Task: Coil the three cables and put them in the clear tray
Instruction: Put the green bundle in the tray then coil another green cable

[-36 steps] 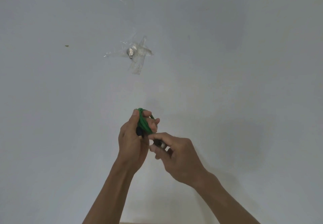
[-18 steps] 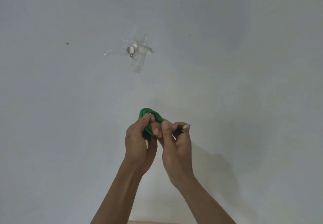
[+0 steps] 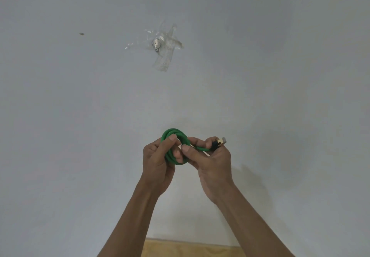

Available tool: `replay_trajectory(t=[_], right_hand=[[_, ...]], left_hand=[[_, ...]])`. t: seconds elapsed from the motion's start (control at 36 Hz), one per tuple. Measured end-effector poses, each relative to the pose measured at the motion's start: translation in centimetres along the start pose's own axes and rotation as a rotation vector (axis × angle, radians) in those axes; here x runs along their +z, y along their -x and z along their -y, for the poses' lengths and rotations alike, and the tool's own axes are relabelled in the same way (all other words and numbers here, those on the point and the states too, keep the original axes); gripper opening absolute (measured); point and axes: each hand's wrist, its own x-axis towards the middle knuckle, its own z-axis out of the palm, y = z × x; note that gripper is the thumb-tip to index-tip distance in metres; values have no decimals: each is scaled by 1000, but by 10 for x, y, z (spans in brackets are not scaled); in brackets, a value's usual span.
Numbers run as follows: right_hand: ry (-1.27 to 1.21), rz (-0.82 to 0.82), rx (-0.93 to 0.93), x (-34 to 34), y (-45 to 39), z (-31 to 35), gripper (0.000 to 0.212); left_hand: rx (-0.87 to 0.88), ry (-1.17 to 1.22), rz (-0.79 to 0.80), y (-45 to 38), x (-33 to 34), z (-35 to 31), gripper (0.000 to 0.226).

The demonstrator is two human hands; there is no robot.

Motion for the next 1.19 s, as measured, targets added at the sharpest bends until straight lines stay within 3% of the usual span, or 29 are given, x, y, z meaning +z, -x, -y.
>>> replay_trajectory(t=[0.11,0.33,0.44,0.64,0.81,1.0,1.19], right_hand=[[-37,19,18,-3,0,1,45],[349,0,-199,-15,-7,10,48],[433,47,-228,-21,-9,9,45],[244,166,-121,-28,-18,10,19],[405,16,-265,-31,-30,-2,11],[-2,-247,-88,-35,-30,-3,15],[656,-205,-170,-47,-33,-8,12]], left_hand=[[-4,-93,-54,-4,-10,5,23],[-51,-559,138,-6,-21,-10,34],[-52,-588,180,-8,-25,-17,20],[20,-541,-1,-8,-20,-10,18],[77,-544,10,-8,-9,-11,18],[143,-747,-42,-14,-6,-13,18],[130,-849,-30,-16,-9,-10,17]])
